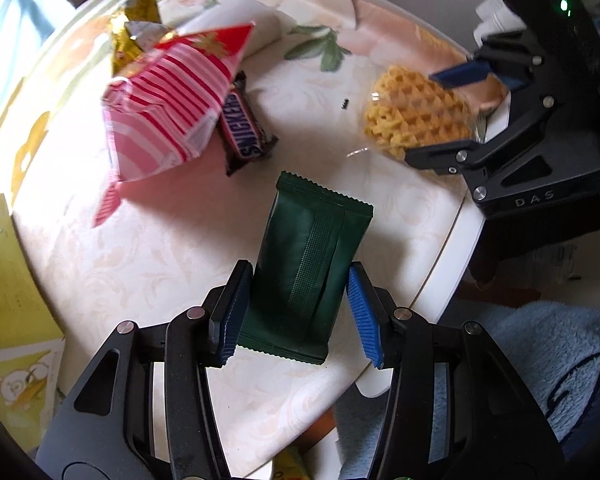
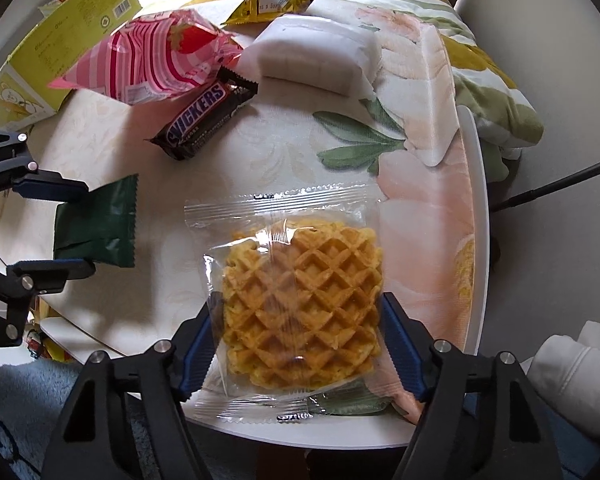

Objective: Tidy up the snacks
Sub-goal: 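Carry the green bar and waffle pack into the box and open both tools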

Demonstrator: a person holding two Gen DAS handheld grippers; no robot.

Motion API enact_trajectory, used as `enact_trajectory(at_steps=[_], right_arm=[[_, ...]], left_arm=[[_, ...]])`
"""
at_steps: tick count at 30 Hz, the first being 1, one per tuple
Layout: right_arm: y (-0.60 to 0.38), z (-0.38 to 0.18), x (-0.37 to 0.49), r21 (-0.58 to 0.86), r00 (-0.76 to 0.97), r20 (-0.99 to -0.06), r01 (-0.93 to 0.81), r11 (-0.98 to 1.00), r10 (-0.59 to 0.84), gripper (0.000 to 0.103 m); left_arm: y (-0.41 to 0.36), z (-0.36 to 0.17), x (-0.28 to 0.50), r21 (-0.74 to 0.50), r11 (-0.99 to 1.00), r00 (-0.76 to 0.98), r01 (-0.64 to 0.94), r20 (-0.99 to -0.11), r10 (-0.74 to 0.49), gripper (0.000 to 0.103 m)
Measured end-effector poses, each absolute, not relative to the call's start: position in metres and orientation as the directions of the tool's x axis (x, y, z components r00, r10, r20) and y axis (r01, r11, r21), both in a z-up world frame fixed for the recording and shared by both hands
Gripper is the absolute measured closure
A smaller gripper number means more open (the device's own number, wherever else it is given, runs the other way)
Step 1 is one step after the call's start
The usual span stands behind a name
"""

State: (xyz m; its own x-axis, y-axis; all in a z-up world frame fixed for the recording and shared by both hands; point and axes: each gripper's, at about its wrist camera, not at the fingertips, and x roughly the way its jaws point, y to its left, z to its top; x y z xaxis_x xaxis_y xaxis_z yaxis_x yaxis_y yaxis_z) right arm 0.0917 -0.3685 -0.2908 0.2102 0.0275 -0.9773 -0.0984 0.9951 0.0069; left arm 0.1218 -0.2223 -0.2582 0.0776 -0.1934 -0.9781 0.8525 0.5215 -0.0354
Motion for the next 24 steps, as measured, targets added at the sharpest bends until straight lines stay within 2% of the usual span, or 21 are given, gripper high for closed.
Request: enact_trajectory(at_steps=[9,13,24], right_arm=[[-0.375,-0.256,0.081,0.055,0.298,-0.951,-0.081,0.995,0.076,0.034],[-0.378,-0.231,0.08,0.077,0.35,-0.931,-0.076,0.994,0.099,0.034],[-0.365,-0.148,0.107,0.11,0.498,-0.853,-0.124,0.986,0.157,0.034]], left_arm=[[-0.193,-0.221,0.123,-0.068,0.632,0.121,0.772,-0.96,-0.251,0.058],[-0.189,-0.207,0.11,-0.071,0.681,0.16,0.729,-0.95,-0.27,0.058],[-0.135,-0.144,0.139,-0.109,0.814,0.299,0.57,-0.896,-0.329,0.058]])
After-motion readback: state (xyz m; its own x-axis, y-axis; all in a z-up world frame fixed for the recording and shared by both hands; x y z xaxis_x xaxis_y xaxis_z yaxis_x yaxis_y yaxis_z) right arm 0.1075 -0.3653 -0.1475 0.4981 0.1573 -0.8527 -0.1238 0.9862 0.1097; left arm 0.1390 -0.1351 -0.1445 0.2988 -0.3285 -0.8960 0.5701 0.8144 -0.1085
